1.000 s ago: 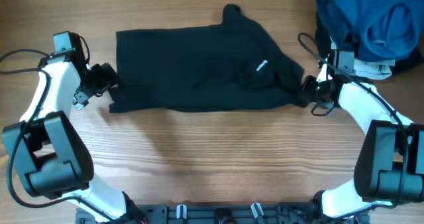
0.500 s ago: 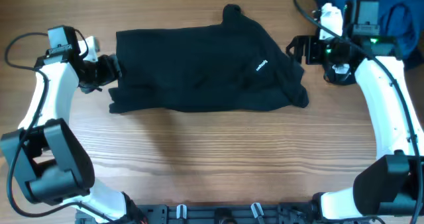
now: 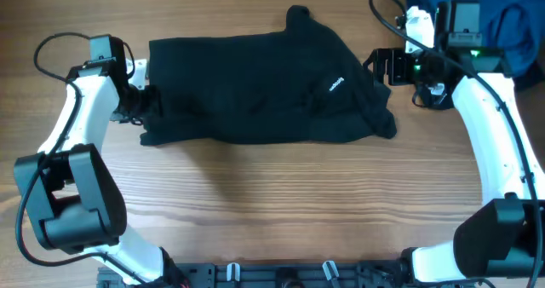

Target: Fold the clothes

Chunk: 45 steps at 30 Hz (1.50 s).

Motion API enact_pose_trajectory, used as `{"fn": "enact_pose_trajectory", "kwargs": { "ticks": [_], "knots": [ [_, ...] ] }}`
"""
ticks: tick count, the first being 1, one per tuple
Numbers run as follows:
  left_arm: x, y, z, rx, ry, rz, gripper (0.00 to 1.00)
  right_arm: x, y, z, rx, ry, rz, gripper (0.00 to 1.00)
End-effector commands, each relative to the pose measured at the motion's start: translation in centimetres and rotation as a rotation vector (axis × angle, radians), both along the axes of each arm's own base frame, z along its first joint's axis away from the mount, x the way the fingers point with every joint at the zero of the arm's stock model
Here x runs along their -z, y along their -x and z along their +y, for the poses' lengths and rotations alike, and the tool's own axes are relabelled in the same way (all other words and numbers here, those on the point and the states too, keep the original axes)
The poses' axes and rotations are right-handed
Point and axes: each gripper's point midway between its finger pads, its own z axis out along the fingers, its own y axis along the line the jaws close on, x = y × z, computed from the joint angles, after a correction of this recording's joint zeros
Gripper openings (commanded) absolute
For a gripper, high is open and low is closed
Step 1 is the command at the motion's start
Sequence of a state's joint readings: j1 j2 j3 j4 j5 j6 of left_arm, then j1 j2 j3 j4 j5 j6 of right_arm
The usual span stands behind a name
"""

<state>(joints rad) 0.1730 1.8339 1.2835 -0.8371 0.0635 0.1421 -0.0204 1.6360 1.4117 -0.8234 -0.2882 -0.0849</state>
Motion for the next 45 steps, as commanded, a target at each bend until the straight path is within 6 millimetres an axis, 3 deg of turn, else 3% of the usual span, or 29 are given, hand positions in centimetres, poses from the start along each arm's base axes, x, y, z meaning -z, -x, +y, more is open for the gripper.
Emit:
{"fn": "enact_pose_trajectory", "kwargs": {
  "ticks": [1, 4, 8, 12, 13, 16, 18, 21, 24, 27, 30, 31, 35, 36, 39, 41, 43, 45],
  "knots": [
    [0.8, 0.4, 1.5, -0.006, -0.082, 0.030, 0.54, 0.8, 0.1, 0.4, -0.030, -0.004, 0.013, 0.99],
    [1.9, 1.0, 1.3, -0.005, -0.068, 0.076, 0.52, 0.8, 0.1, 0.4, -0.030, -0.004, 0.013, 1.00],
    [4.1, 4.0, 0.5, -0.005, -0.022, 0.231, 0.47, 0.8, 0.1, 0.4, -0.030, -0.004, 0.015, 1.00],
    [4.2, 4.4, 1.4, -0.064, -0.013, 0.247, 0.45, 0.8, 0.1, 0.4, -0.030, -0.004, 0.015, 0.99],
    [4.2, 4.5, 1.8, -0.089, -0.011, 0.248, 0.42, 0.8, 0.1, 0.4, -0.032, -0.003, 0.015, 1.00],
    [4.2, 4.7, 2.7, -0.121, -0.007, 0.247, 0.15, 1.0, 0.1, 0.4, -0.033, -0.002, 0.019, 0.99],
    [4.2, 4.7, 2.6, -0.122, 0.002, 0.245, 0.13, 1.4, 0.1, 0.4, -0.032, -0.003, 0.028, 1.00],
    [4.2, 4.2, 1.4, -0.116, 0.071, 0.225, 0.41, 1.4, 0.1, 0.4, -0.032, -0.003, 0.030, 0.99],
    [3.9, 3.8, -0.3, -0.102, 0.173, 0.205, 0.52, 1.4, 0.0, 0.4, -0.032, -0.003, 0.029, 1.00],
    [3.8, 3.6, -0.9, -0.099, 0.208, 0.197, 0.52, 1.4, 0.0, 0.4, -0.033, -0.003, 0.028, 1.00],
    [4.2, 3.4, -1.2, -0.098, 0.228, 0.197, 0.43, 1.4, 0.0, 0.4, -0.033, -0.003, 0.026, 1.00],
    [4.5, 3.6, -1.2, -0.099, 0.230, 0.208, 0.35, 1.4, 0.0, 0.4, -0.033, -0.003, 0.027, 0.99],
    [4.9, 3.7, -0.7, -0.080, 0.201, 0.217, 0.31, 1.4, 0.0, 0.4, -0.032, -0.003, 0.029, 0.99],
    [5.0, 3.8, -0.4, -0.081, 0.183, 0.219, 0.34, 1.4, 0.0, 0.4, -0.033, -0.004, 0.029, 1.00],
    [5.0, 3.4, -0.1, -0.081, 0.165, 0.203, 0.58, 1.4, 0.0, 0.4, -0.032, -0.004, 0.029, 0.99],
    [5.0, 3.2, 0.0, -0.079, 0.163, 0.196, 0.64, 1.4, 0.0, 0.4, -0.032, -0.004, 0.030, 1.00],
    [5.1, 3.0, 0.2, -0.079, 0.146, 0.190, 0.64, 1.4, 0.0, 0.4, -0.032, -0.004, 0.030, 1.00],
    [5.1, 2.6, 0.3, -0.079, 0.143, 0.173, 0.54, 1.4, 0.0, 0.4, -0.032, -0.004, 0.030, 1.00]
  ]
}}
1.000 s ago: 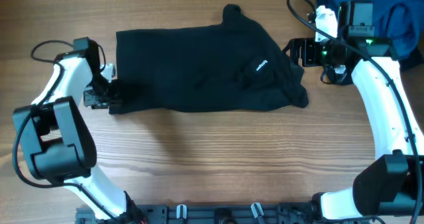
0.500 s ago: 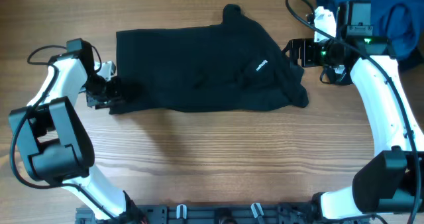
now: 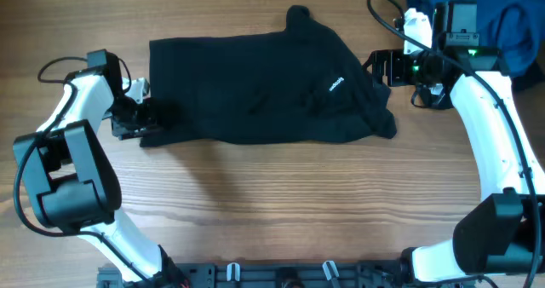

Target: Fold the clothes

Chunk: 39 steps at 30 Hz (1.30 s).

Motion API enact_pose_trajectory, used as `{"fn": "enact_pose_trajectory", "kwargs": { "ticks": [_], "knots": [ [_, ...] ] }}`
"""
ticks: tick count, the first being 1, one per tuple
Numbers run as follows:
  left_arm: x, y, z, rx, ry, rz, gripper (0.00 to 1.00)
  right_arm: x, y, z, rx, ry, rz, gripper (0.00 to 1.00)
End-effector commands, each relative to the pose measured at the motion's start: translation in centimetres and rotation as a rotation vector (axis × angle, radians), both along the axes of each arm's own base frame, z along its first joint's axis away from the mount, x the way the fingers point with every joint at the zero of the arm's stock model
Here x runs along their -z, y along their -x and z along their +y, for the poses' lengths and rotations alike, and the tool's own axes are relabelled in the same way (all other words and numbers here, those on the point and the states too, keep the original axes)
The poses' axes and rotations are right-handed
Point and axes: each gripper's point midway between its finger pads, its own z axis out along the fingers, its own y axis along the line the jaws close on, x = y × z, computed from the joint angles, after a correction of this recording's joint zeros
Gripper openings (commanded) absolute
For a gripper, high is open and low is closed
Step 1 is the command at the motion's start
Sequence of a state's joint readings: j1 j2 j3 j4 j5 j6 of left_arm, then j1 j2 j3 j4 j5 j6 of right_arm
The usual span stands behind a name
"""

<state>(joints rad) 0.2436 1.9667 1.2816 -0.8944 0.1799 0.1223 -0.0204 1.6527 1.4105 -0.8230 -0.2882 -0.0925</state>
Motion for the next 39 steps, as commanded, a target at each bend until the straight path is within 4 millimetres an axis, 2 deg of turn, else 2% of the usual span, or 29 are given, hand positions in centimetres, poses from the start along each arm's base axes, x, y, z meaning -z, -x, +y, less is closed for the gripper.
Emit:
{"fn": "enact_pose_trajectory", "kwargs": {
  "ticks": [1, 2, 6, 8, 13, 15, 21, 23, 26, 28, 34, 36, 39],
  "knots": [
    [0.7, 0.0, 0.3, 0.003, -0.012, 0.003, 0.49, 0.7, 0.1, 0.4, -0.025, -0.007, 0.015, 1.00],
    [0.7, -0.2, 0.2, 0.005, -0.014, -0.003, 0.40, 0.7, 0.1, 0.5, -0.025, -0.008, 0.015, 1.00],
    [0.7, -0.4, -0.1, 0.017, -0.016, -0.009, 0.30, 0.7, 0.1, 0.4, -0.023, -0.009, 0.016, 1.00],
    [0.6, -0.3, -0.3, 0.021, -0.015, -0.005, 0.19, 0.7, 0.1, 0.4, -0.023, -0.009, 0.016, 0.99],
    [0.1, 0.1, -0.1, 0.020, -0.030, 0.015, 0.13, 0.7, 0.1, 0.5, -0.023, -0.010, 0.015, 0.99],
    [-1.4, -0.4, 0.2, 0.017, -0.045, -0.003, 0.06, 0.7, 0.1, 0.5, -0.025, -0.012, 0.015, 1.00],
    [-6.4, -2.8, 1.6, -0.023, -0.124, -0.132, 0.04, 0.7, 0.1, 0.5, -0.024, -0.012, 0.015, 1.00],
    [-7.3, -3.2, 1.7, -0.024, -0.131, -0.166, 0.04, 0.7, 0.1, 0.5, -0.024, -0.013, 0.015, 0.99],
    [-7.5, -4.0, 1.7, -0.036, -0.135, -0.198, 0.04, 0.7, 0.1, 0.5, -0.024, -0.013, 0.014, 1.00],
    [-7.9, -5.4, 0.7, -0.016, -0.137, -0.251, 0.04, 0.7, 0.1, 0.5, -0.024, -0.013, 0.015, 0.99],
    [-10.2, -11.5, -4.5, 0.108, -0.150, -0.511, 0.04, 0.7, 0.2, 0.6, -0.022, -0.022, 0.021, 1.00],
    [-10.5, -12.1, -4.6, 0.112, -0.164, -0.533, 0.04, 0.7, 0.2, 0.6, -0.019, -0.024, 0.022, 1.00],
    [-8.7, -11.7, -3.6, 0.096, -0.187, -0.481, 0.04, 0.7, 0.2, 0.6, -0.019, -0.024, 0.021, 1.00]
  ]
}}
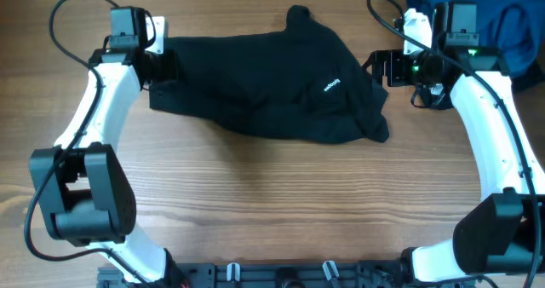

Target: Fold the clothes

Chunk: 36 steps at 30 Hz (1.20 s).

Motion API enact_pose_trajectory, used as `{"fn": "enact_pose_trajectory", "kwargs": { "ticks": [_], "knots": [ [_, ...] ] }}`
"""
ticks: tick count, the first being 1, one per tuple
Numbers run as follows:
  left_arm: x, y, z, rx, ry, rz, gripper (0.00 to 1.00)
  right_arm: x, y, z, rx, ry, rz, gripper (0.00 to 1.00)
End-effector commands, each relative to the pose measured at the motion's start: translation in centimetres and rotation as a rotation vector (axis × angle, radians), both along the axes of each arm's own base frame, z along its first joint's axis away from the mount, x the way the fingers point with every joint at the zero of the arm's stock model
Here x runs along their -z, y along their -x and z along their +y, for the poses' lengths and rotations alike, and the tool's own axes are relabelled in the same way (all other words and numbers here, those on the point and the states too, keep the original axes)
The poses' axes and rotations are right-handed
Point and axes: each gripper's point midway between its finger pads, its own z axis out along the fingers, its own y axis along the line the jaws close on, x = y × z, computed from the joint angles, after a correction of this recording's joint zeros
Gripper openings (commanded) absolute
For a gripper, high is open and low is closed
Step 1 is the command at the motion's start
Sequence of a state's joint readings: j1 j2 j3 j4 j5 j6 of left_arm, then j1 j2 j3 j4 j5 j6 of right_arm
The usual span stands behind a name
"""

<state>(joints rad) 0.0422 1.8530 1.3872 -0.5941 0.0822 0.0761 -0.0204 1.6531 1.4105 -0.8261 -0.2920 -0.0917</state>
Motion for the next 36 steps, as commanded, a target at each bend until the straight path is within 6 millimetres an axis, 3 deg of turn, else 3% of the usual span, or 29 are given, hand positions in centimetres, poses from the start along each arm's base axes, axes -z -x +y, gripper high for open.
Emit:
{"fn": "enact_pose_trajectory", "kwargs": {
  "ticks": [1, 5, 8, 11, 15, 17, 21, 27, 28, 29, 30, 36],
  "knots": [
    [1.0, -0.1, 1.3, -0.041, -0.022, 0.029, 0.04, 0.7, 0.1, 0.6, -0.017, -0.020, 0.017, 0.99],
    [4.0, 0.7, 1.3, -0.039, -0.018, 0.115, 0.04, 0.7, 0.1, 0.6, -0.018, -0.020, 0.016, 1.00],
    [5.1, 1.3, 1.2, -0.038, -0.014, 0.156, 0.06, 0.9, -0.1, 1.3, -0.058, -0.046, 0.011, 1.00],
    [5.2, 1.5, 1.1, -0.037, -0.012, 0.167, 0.07, 3.6, -0.6, 3.1, -0.113, -0.082, 0.061, 0.89],
    [5.4, 1.8, 1.1, -0.037, -0.012, 0.180, 0.05, 7.8, -0.7, 7.1, -0.195, -0.083, 0.139, 0.75],
    [5.4, 1.9, 1.1, -0.037, -0.011, 0.183, 0.04, 9.0, -1.1, 8.1, -0.192, -0.061, 0.146, 0.73],
    [5.5, 2.2, 1.1, -0.037, -0.011, 0.196, 0.04, 11.3, -0.9, 8.1, -0.145, -0.014, 0.200, 0.60],
    [5.5, 2.2, 1.1, -0.037, -0.011, 0.198, 0.04, 12.4, -1.3, 6.4, -0.019, 0.044, 0.233, 0.44],
    [5.5, 2.3, 1.1, -0.037, -0.011, 0.199, 0.04, 12.4, -1.2, 6.5, -0.019, 0.044, 0.233, 0.38],
    [5.5, 2.4, 1.1, -0.037, -0.011, 0.204, 0.04, 12.4, -1.2, 6.4, -0.018, 0.043, 0.234, 0.17],
    [5.6, 2.5, 1.1, -0.037, -0.011, 0.208, 0.04, 12.5, -1.2, 6.4, -0.018, 0.044, 0.237, 0.09],
    [5.6, 2.7, 1.1, -0.037, -0.010, 0.219, 0.04, 12.5, -0.9, 6.4, -0.018, 0.046, 0.248, 0.04]
  ]
}}
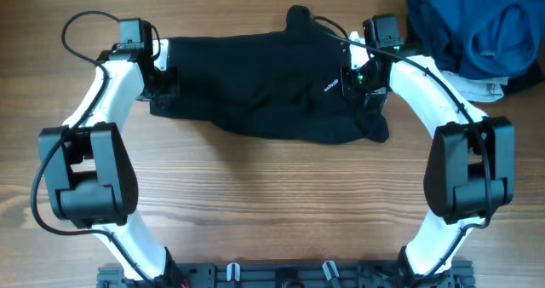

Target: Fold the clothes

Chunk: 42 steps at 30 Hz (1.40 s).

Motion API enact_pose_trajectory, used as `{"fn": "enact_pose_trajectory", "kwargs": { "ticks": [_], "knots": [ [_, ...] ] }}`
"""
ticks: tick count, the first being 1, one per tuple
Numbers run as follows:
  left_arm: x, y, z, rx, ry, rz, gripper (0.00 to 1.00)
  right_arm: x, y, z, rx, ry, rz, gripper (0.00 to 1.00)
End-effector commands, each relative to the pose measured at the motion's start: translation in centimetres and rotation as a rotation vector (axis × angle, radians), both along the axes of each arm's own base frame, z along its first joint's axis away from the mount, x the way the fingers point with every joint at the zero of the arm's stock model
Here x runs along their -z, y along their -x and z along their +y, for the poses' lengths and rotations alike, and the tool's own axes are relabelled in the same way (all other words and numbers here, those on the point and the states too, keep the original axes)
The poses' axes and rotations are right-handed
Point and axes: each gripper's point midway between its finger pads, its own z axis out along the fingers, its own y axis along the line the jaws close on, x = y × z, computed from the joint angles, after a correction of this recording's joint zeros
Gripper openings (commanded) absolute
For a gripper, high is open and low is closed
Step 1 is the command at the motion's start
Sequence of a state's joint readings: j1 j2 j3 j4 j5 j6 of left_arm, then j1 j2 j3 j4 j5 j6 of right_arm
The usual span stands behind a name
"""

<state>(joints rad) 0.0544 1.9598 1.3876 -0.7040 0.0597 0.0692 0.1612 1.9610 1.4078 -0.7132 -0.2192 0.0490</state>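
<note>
A black garment [264, 83] lies spread across the far middle of the table, a small white logo near its right side and a bump of cloth at its top edge. My left gripper [162, 90] sits at the garment's left edge, its fingers dark against the cloth, so I cannot tell whether they grip it. My right gripper [364, 88] is over the garment's right part, next to the logo; its jaws are hidden by the wrist and the black cloth.
A pile of blue clothing [477, 24] lies at the far right corner, with a white piece [477, 88] showing under it. The wooden table [272, 203] stretches bare toward the front edge, where the arm bases stand.
My right arm has swung left from beside the blue pile onto the garment's right part. My left gripper sits a little lower on the left edge. The garment's outline is nearly unchanged.
My left gripper was at the garment's lower left corner at the first two moments, with the right arm parked near the blue pile. Then the left gripper stood at the upper left, with the lower left edge drawn up and the bottom edge slanted. Now both grippers are on the garment.
</note>
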Motion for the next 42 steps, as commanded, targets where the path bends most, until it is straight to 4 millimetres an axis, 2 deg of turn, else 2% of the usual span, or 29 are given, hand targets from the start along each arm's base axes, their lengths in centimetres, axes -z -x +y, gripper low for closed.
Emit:
{"fn": "enact_pose_trajectory", "kwargs": {
  "ticks": [1, 4, 6, 9, 12, 14, 16, 17, 19, 22, 24, 27, 29, 32, 35, 42],
  "knots": [
    [0.0, -0.2, 0.3, -0.009, -0.004, 0.001, 0.04, 0.7, 0.0, -0.1, 0.007, 0.016, 0.007, 0.04],
    [0.0, -0.2, 0.3, -0.009, -0.004, 0.001, 0.04, -0.9, -1.9, -0.5, 0.027, 0.004, -0.057, 0.04],
    [0.0, -0.2, 0.3, -0.009, -0.004, 0.001, 0.04, -3.3, -4.1, -1.0, 0.047, -0.007, -0.129, 0.04],
    [0.0, -0.2, 0.3, -0.009, -0.004, 0.001, 0.04, -4.5, -6.0, -3.0, 0.112, 0.029, -0.189, 0.04],
    [0.0, -0.4, 0.3, -0.009, -0.005, -0.006, 0.04, -4.6, -6.4, -5.0, 0.151, 0.026, -0.193, 0.04],
    [-0.1, -0.5, 0.3, -0.009, -0.005, -0.011, 0.04, -4.3, -5.2, -4.1, 0.094, -0.032, -0.149, 0.04],
    [-0.1, -0.5, 0.3, -0.009, -0.005, -0.011, 0.04, -3.9, -2.3, -1.5, -0.005, -0.143, -0.040, 0.45],
    [-0.1, -0.5, 0.3, -0.009, -0.005, -0.011, 0.04, -3.7, -1.5, -0.7, -0.034, -0.171, -0.012, 0.55],
    [-0.1, -0.5, 0.3, -0.009, -0.005, -0.011, 0.04, -2.6, 0.3, 0.8, -0.064, -0.192, 0.048, 0.59],
    [0.0, -0.5, 0.3, -0.009, -0.004, -0.011, 0.04, -1.0, 1.7, 2.3, -0.084, -0.191, 0.078, 0.56],
    [0.0, -0.5, 0.3, -0.009, -0.005, -0.010, 0.04, 0.0, 1.6, 1.7, -0.024, -0.156, 0.084, 0.46],
    [-0.1, -0.5, 0.3, -0.009, -0.005, -0.011, 0.04, 0.5, 1.2, 0.5, 0.009, -0.091, 0.071, 0.25],
    [0.0, -0.5, 0.3, -0.009, -0.004, -0.010, 0.04, 0.4, 0.2, 0.2, 0.040, -0.075, 0.038, 0.04],
    [0.0, -0.5, 0.3, -0.009, -0.005, -0.010, 0.04, -0.3, -1.4, 0.3, 0.043, -0.084, -0.032, 0.04],
    [0.0, -0.5, 0.3, -0.009, -0.005, -0.011, 0.04, -2.8, -4.3, -0.1, 0.072, -0.074, -0.132, 0.04],
    [-0.1, -0.8, 0.3, -0.009, -0.005, -0.023, 0.04, -3.8, -6.3, -4.1, 0.158, -0.033, -0.191, 0.04]
  ]
}}
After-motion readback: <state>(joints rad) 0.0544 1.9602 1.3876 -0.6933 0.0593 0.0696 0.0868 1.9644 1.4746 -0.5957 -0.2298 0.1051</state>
